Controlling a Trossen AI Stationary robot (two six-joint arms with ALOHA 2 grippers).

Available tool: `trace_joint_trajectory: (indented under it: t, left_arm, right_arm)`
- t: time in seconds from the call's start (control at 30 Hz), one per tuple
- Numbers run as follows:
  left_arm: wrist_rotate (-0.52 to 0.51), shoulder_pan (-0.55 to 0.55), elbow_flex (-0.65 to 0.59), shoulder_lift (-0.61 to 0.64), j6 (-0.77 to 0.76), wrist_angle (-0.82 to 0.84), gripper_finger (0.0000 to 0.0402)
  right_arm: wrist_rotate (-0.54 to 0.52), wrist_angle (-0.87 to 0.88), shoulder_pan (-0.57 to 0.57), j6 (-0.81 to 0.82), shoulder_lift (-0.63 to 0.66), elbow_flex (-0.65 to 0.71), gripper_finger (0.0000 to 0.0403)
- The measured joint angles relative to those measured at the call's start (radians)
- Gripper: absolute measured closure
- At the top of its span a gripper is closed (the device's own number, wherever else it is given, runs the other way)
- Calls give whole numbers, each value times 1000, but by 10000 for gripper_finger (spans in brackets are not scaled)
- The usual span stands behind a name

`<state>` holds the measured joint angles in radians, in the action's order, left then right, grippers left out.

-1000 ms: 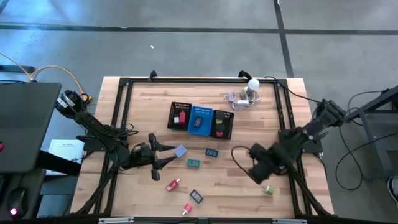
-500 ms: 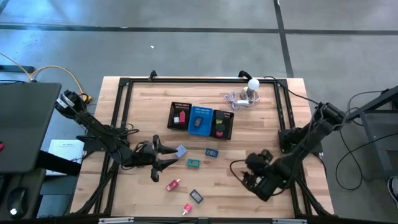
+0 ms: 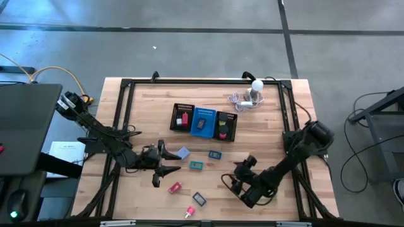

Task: Pick & Place Office items
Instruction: Put the blue digital clock into the blue bin

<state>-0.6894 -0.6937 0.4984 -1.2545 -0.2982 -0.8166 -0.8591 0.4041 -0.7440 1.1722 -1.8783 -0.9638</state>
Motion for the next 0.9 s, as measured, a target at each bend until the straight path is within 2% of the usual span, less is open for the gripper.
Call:
trace_joint_trajectory:
  t: [0.13, 0.37, 0.6, 0.9]
  left_arm:
    - [1, 0, 0, 0, -8, 19, 224]
    - [2, 0, 0, 0, -6, 49, 224]
    - [2, 0, 0, 0, 5, 49, 224]
    - [2, 0, 0, 0, -3, 61, 224]
  right_arm:
    - [-12, -90, 61, -46, -84, 0, 129]
    - [-64, -242, 121, -119, -145, -2, 141]
    - [-73, -304, 176, -198, -172, -4, 161]
    - [-72, -340, 232, -251, -188, -3, 165]
